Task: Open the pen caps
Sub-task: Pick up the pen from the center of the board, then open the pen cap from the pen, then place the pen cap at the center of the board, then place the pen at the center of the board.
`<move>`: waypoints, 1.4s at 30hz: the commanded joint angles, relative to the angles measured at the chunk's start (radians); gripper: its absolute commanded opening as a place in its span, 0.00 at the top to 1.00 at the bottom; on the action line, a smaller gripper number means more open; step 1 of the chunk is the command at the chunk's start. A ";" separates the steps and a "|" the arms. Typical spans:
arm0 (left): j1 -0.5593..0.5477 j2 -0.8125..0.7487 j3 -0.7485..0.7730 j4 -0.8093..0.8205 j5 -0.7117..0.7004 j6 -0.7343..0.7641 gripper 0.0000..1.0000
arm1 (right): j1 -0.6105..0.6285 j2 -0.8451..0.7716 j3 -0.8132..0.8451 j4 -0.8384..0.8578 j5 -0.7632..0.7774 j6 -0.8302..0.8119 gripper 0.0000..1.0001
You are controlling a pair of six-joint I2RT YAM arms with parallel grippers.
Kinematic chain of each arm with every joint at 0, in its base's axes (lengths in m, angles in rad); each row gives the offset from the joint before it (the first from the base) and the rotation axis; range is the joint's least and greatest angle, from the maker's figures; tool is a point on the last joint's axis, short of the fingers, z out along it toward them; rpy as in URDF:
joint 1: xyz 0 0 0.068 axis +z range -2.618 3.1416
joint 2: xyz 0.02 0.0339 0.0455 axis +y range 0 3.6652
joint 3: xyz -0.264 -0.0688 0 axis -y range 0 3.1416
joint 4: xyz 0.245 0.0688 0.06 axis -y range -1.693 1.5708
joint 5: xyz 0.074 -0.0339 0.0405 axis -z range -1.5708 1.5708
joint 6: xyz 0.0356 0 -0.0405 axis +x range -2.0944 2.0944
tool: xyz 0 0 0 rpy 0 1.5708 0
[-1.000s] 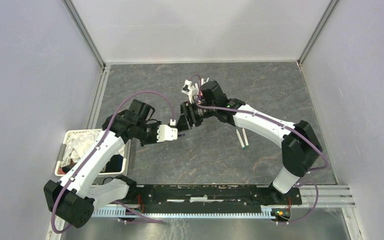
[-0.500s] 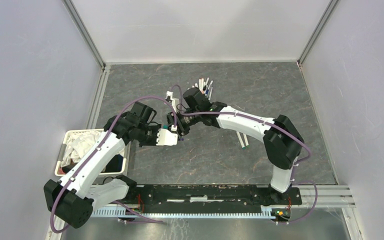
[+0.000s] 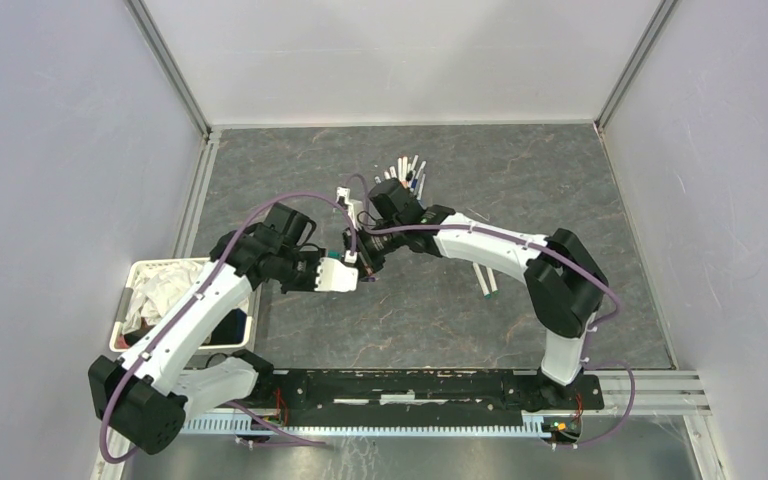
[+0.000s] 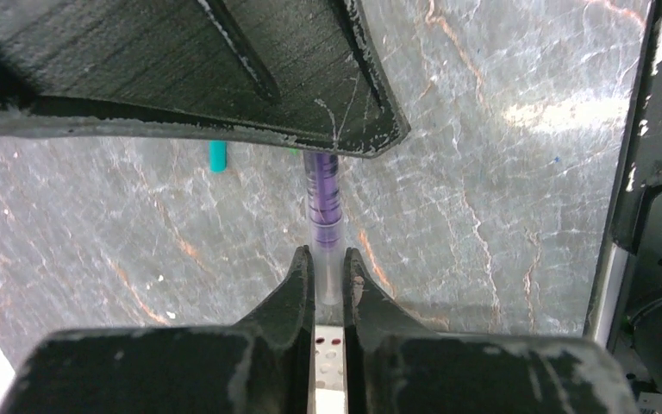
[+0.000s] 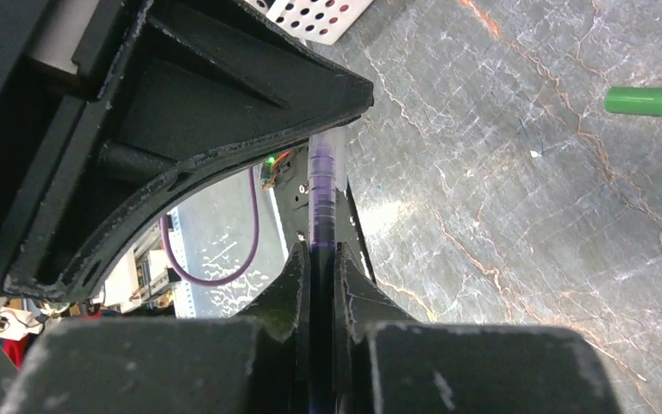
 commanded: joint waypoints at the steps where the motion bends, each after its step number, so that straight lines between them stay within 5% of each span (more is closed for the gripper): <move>1: -0.004 0.014 0.014 0.027 -0.063 0.082 0.98 | -0.044 -0.114 -0.113 0.007 -0.015 -0.069 1.00; 15: -0.002 0.145 -0.023 0.199 -0.308 0.084 0.98 | -0.181 -0.411 -0.473 -0.064 0.004 -0.194 1.00; 18: -0.002 0.184 -0.001 0.220 -0.227 0.003 0.98 | -0.232 -0.485 -0.494 -0.083 0.153 -0.202 1.00; 26: -0.002 0.343 -0.040 0.351 -0.101 -0.196 0.98 | -0.260 -0.709 -0.573 -0.122 0.925 -0.173 1.00; 30: -0.002 0.408 -0.093 0.451 -0.149 -0.211 0.98 | -0.267 -0.771 -0.646 -0.067 1.118 -0.168 1.00; 36: -0.002 0.463 -0.102 0.514 -0.179 -0.246 0.98 | -0.274 -0.706 -0.724 0.013 1.169 -0.156 1.00; 38: -0.002 0.466 -0.099 0.518 -0.173 -0.258 0.93 | -0.284 -0.698 -0.754 0.055 1.172 -0.153 1.00; 42: -0.002 0.454 -0.081 0.502 -0.151 -0.279 0.68 | -0.307 -0.667 -0.779 0.096 1.159 -0.156 1.00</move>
